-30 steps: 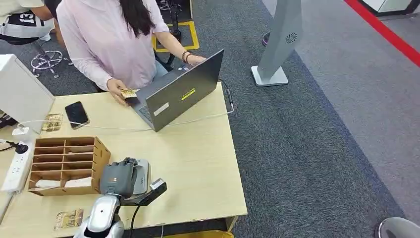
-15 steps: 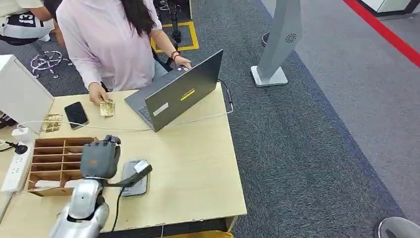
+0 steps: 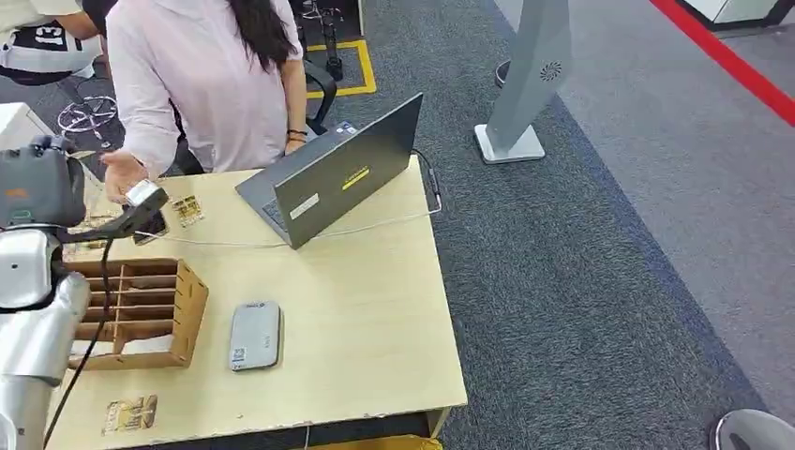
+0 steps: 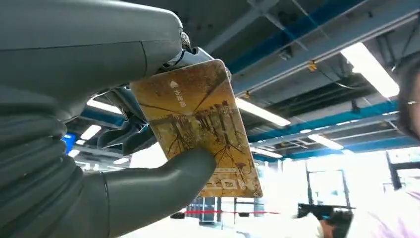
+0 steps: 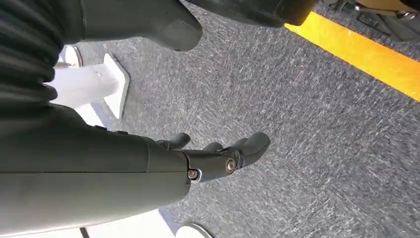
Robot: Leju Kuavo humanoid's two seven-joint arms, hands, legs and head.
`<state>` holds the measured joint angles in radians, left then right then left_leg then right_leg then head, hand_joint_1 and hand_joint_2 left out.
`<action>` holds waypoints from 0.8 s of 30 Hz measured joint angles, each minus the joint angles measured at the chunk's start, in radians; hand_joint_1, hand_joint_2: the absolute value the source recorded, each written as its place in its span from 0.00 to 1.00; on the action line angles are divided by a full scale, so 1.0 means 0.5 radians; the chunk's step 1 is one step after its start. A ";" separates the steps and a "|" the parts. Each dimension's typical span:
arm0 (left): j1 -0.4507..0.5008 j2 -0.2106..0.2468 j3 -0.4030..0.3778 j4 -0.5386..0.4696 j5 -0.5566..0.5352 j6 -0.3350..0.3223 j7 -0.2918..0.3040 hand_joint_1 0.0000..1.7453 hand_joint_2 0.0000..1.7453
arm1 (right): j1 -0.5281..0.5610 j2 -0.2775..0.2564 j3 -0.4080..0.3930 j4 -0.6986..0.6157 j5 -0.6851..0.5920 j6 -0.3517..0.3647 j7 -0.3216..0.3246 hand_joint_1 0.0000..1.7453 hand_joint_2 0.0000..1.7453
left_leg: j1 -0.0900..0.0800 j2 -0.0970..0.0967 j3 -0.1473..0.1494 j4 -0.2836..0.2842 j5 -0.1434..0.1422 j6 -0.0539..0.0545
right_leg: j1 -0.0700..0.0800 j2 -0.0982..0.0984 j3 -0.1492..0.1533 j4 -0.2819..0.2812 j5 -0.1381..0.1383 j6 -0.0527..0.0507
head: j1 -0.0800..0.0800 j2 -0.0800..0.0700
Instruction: Pass the card to the sensor for recognition and then transmit it.
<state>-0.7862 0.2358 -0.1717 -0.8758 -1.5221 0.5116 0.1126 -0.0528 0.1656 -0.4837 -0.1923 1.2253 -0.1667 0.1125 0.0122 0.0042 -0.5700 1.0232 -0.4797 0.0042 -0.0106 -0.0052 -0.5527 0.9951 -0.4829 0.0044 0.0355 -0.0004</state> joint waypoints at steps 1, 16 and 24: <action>-0.037 0.006 0.000 0.046 0.000 0.001 0.004 1.00 1.00 | 0.000 0.000 0.000 0.000 0.002 0.001 0.002 0.00 1.00 | 0.000 0.000 0.000 0.000 0.000 0.000 | 0.000 0.000 0.000 0.000 0.000 0.000 | 0.000 0.000; -0.141 0.039 -0.002 0.306 0.000 0.092 0.050 0.00 1.00 | -0.001 0.000 0.000 0.000 0.021 0.007 0.016 0.00 1.00 | 0.000 0.000 -0.001 0.000 0.000 0.000 | 0.000 0.001 -0.002 0.000 0.000 0.000 | 0.000 0.000; 0.205 -0.020 0.014 -0.007 0.119 0.142 -0.241 0.00 1.00 | 0.000 0.000 -0.017 0.000 -0.001 0.003 0.017 0.00 1.00 | -0.003 0.002 -0.001 0.000 -0.002 0.001 | -0.003 0.003 -0.002 -0.001 -0.001 0.001 | -0.002 0.000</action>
<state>-0.6838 0.2258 -0.1648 -0.8792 -1.4625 0.5825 -0.0081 -0.0529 0.1656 -0.4921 -0.1923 1.2249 -0.1652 0.1209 0.0109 0.0052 -0.5705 1.0232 -0.4805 0.0047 -0.0121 -0.0036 -0.5536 0.9946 -0.4833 0.0047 0.0347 -0.0004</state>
